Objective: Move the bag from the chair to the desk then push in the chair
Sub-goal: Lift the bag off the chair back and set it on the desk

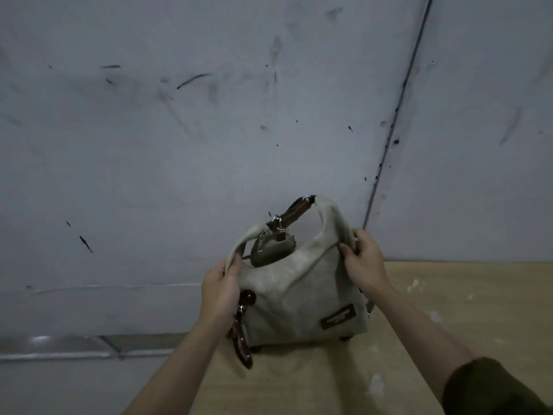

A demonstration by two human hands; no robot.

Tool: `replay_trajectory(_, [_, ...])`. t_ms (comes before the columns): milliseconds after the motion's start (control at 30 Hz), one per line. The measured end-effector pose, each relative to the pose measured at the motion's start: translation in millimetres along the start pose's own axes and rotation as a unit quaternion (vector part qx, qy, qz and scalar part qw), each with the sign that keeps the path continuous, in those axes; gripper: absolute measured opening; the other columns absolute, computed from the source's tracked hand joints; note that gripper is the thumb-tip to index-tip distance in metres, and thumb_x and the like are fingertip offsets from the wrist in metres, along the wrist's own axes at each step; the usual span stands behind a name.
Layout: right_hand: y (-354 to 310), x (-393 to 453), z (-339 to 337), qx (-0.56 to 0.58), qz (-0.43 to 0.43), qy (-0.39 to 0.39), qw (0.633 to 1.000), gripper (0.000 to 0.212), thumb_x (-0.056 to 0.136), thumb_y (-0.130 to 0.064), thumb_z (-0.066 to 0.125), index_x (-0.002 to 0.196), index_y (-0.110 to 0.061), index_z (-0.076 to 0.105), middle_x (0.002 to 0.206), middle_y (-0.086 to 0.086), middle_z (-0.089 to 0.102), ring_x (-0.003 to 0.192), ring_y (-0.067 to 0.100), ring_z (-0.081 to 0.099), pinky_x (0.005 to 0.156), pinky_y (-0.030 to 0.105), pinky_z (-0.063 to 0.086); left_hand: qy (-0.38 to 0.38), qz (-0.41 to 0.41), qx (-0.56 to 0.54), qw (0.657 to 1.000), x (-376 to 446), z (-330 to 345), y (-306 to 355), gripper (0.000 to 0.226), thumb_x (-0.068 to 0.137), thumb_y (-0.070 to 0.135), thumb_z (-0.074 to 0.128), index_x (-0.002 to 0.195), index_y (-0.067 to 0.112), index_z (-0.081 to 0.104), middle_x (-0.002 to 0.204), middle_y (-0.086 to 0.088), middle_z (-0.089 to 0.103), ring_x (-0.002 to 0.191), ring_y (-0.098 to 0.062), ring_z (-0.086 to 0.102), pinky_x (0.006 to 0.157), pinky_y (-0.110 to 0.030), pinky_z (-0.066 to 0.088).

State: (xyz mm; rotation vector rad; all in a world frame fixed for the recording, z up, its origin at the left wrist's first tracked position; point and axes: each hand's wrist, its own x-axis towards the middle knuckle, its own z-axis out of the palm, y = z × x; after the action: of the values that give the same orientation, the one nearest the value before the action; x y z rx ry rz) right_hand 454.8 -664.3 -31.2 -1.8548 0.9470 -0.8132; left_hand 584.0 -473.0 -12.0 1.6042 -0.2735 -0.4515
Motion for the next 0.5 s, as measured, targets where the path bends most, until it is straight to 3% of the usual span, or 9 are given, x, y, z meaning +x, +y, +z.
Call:
replay_trajectory(100, [28,8,6,-0.014,0.054,0.01,0.998,0.02,0.089,-0.015,0.054,0.108,-0.01,0.05,0.103,0.013,0.06,0.095,0.028,0.054,0.077,0.037,0.044,-0.066,-0.006,0.033,0.997,13,13,-4,0.023,0.09,0.026,0.052,0.077,0.025,0.071,0.088,-0.007,0.069,0.092,-0.029,0.063,0.083,-0.045,0.052])
replay_trajectory(167, [37,15,8,-0.015,0.102,0.023,0.994,0.031,0.089,-0.018,0.055,0.117,-0.009,0.045,0.114,0.016,0.059,0.103,0.032,0.054,0.085,0.041,0.045,-0.124,-0.005,0.051,0.991,20,19,1,0.027,0.092,0.029,0.047,0.11,0.022,0.065,0.116,-0.004,0.065,0.111,-0.02,0.056,0.097,-0.041,0.046])
replay_trajectory(233, [37,17,10,-0.026,0.095,0.041,0.994,0.04,0.088,-0.018,0.056,0.123,-0.008,0.04,0.117,0.019,0.057,0.106,0.033,0.053,0.086,0.038,0.043,-0.148,0.008,0.071,0.986,27,18,-1,0.039,0.094,0.032,0.04,0.127,0.015,0.052,0.13,-0.003,0.056,0.121,-0.016,0.049,0.102,-0.039,0.043])
replay_trajectory(333, [28,-5,15,-0.085,-0.063,0.062,0.992,0.05,0.088,-0.023,0.055,0.129,-0.007,0.032,0.126,0.018,0.047,0.115,0.029,0.044,0.094,0.031,0.035,-0.135,0.104,0.133,0.976,26,4,-22,0.041,0.09,0.042,0.037,0.124,0.024,0.053,0.126,0.006,0.057,0.118,-0.001,0.048,0.108,-0.034,0.035])
replay_trajectory(400, [38,-31,21,-0.186,-0.196,0.037,0.962,0.062,0.085,-0.036,0.052,0.135,-0.01,0.027,0.14,0.02,0.032,0.13,0.029,0.031,0.107,0.038,0.026,-0.133,0.167,0.166,0.963,17,-7,-46,0.046,0.084,0.051,0.036,0.125,0.031,0.045,0.129,0.011,0.051,0.121,0.008,0.04,0.108,-0.028,0.032])
replay_trajectory(500, [85,-66,27,-0.314,-0.314,-0.065,0.893,0.077,0.081,-0.06,0.043,0.143,-0.026,0.011,0.155,0.01,0.001,0.141,0.031,0.008,0.112,0.054,0.012,-0.166,0.26,0.249,0.918,-2,-23,-88,0.068,0.082,0.065,0.033,0.14,0.03,0.021,0.149,0.003,0.027,0.138,-0.004,0.022,0.113,-0.024,0.021])
